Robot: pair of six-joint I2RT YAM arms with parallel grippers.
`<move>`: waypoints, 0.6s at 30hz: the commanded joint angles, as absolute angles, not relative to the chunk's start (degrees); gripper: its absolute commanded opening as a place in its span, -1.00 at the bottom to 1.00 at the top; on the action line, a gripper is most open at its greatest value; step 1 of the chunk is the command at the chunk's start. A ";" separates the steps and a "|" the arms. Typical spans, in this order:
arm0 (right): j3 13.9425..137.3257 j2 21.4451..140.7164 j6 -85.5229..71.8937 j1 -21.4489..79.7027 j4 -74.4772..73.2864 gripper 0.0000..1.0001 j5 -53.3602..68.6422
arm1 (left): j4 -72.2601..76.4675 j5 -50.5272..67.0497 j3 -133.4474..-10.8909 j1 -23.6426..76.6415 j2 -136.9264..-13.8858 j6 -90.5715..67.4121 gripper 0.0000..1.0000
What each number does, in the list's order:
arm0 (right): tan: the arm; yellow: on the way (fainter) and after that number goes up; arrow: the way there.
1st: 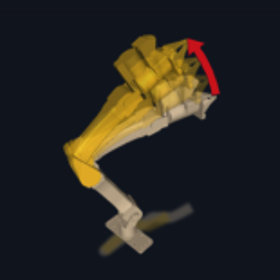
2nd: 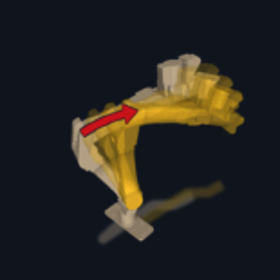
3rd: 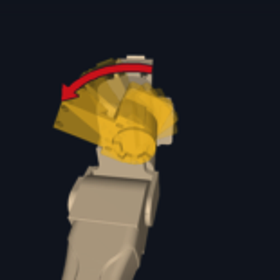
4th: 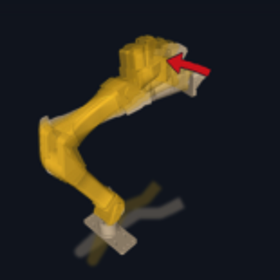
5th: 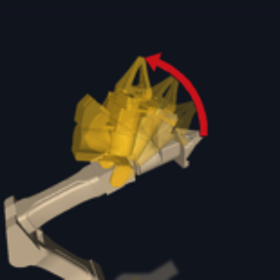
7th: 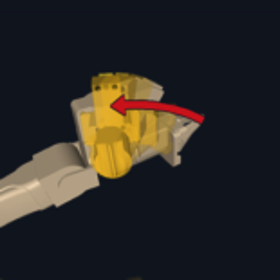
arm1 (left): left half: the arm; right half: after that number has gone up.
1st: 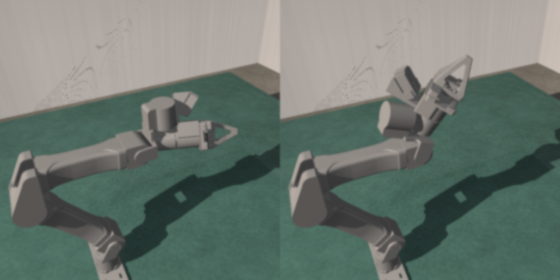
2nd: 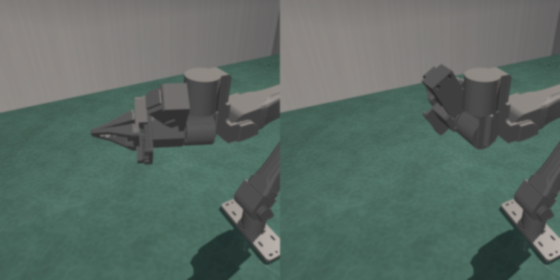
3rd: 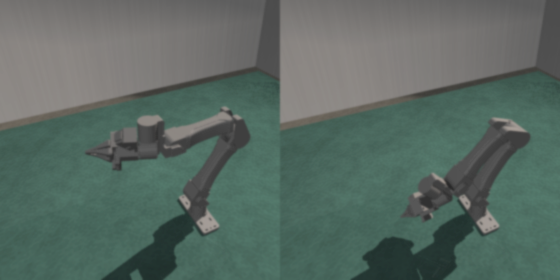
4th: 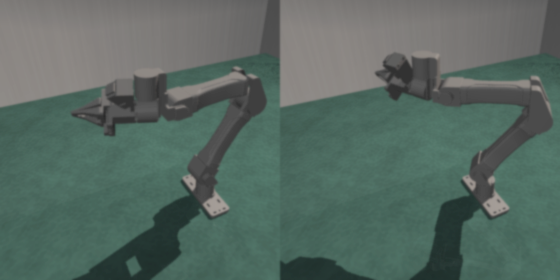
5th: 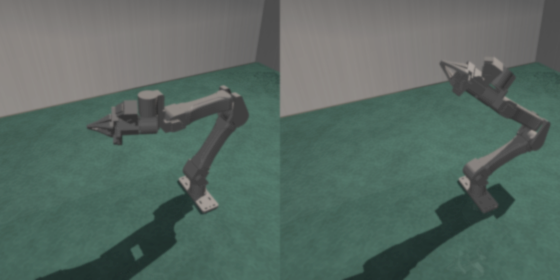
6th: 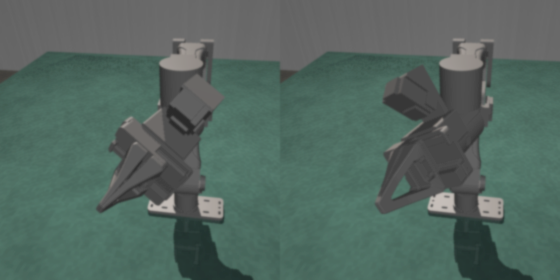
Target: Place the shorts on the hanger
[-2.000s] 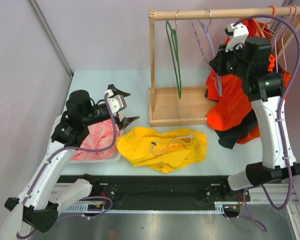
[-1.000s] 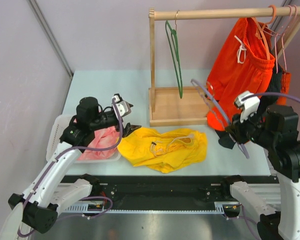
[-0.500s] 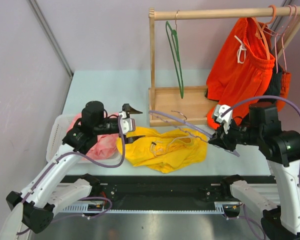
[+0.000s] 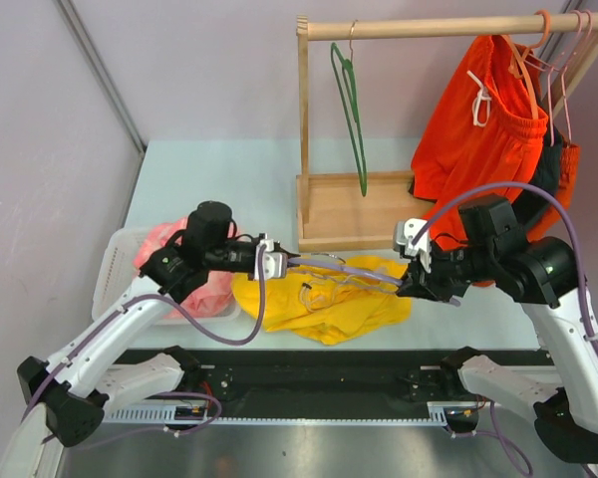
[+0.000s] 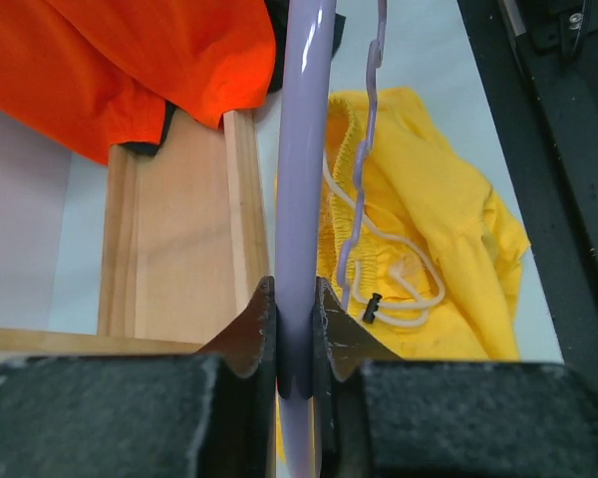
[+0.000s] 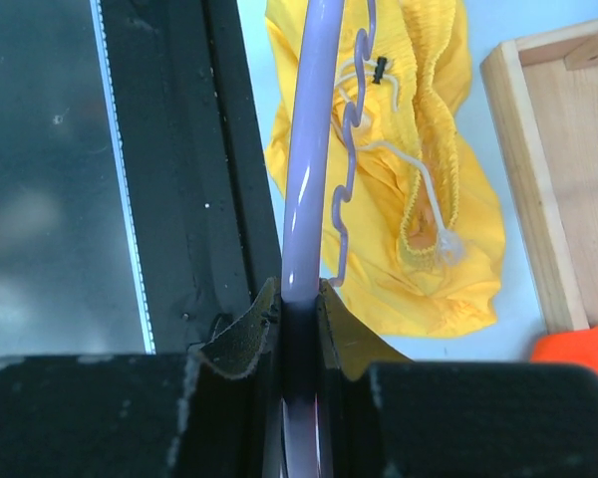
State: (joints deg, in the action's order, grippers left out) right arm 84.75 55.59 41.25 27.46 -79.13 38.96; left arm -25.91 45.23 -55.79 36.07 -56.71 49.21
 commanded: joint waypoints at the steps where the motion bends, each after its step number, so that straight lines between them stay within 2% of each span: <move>1: 85.34 55.72 41.32 29.00 -79.64 -0.83 36.41 | -28.39 45.79 -59.24 36.56 -57.39 48.52 -0.98; 3: 85.25 55.90 37.63 29.97 -77.18 -0.57 33.68 | -28.04 44.91 -59.15 36.56 -57.30 46.59 -1.00; 4: 85.34 55.90 35.53 30.32 -73.86 -0.33 29.83 | -28.21 44.65 -59.24 36.56 -57.30 46.06 -1.00; 6: 86.04 56.25 35.50 31.46 -71.81 -0.06 28.04 | -28.13 44.21 -59.85 36.65 -57.74 44.13 -0.99; 7: 86.48 56.51 35.68 31.90 -70.85 0.16 28.21 | -27.95 43.86 -60.20 36.56 -57.92 43.25 -1.00; 12: 90.43 62.48 33.84 34.62 -67.42 0.22 27.95 | -27.16 41.67 -62.14 36.74 -59.76 38.77 -0.99; 18: 91.58 68.19 32.78 38.32 -62.85 0.09 28.48 | -25.93 40.52 -61.53 37.00 -59.24 37.00 -1.00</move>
